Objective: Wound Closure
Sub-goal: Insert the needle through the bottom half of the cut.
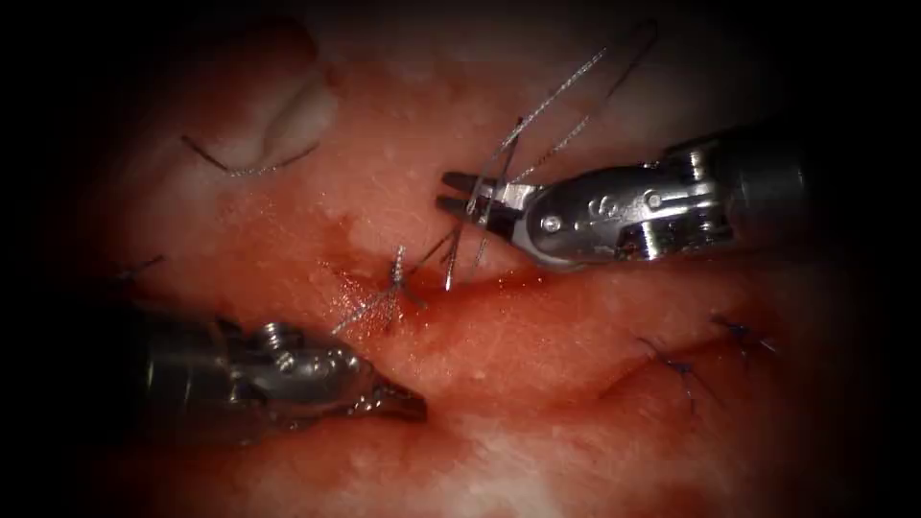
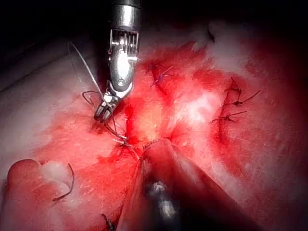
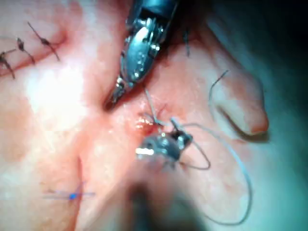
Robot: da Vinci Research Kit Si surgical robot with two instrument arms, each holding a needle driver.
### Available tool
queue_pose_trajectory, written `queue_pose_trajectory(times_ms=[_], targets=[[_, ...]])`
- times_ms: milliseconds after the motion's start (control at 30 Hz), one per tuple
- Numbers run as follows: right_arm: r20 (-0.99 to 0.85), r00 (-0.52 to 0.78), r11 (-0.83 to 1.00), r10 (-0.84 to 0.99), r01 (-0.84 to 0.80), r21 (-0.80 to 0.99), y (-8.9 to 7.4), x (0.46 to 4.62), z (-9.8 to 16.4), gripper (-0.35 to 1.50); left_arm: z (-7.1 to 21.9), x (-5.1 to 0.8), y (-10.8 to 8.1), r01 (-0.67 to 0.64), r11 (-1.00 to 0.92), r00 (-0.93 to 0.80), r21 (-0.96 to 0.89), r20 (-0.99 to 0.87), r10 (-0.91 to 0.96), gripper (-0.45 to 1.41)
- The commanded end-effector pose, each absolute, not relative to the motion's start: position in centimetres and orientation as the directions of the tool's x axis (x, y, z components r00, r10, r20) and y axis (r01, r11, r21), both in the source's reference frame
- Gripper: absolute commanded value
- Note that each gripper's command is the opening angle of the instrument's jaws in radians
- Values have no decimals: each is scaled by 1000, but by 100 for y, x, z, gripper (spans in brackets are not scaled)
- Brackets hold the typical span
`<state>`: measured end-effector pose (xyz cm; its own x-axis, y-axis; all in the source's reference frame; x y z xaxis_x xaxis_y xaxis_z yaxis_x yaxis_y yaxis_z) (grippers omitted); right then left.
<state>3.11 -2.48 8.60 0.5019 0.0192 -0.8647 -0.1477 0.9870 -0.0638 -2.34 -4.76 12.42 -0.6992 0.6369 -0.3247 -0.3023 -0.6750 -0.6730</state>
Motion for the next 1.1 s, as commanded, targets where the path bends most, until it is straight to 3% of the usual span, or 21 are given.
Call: queue_pose_trajectory(times_ms=[33,1100], targets=[[-866,500,987,30,-154,-54,-249,318,863,-35,1248,-242,-480,-302,-674,-699,-674,-325,637,-7],[-861,487,985,146,-156,78,-232,321,852,-35,1289,-239,-471,-314,-701,-686,-640,-357,633,-13]])
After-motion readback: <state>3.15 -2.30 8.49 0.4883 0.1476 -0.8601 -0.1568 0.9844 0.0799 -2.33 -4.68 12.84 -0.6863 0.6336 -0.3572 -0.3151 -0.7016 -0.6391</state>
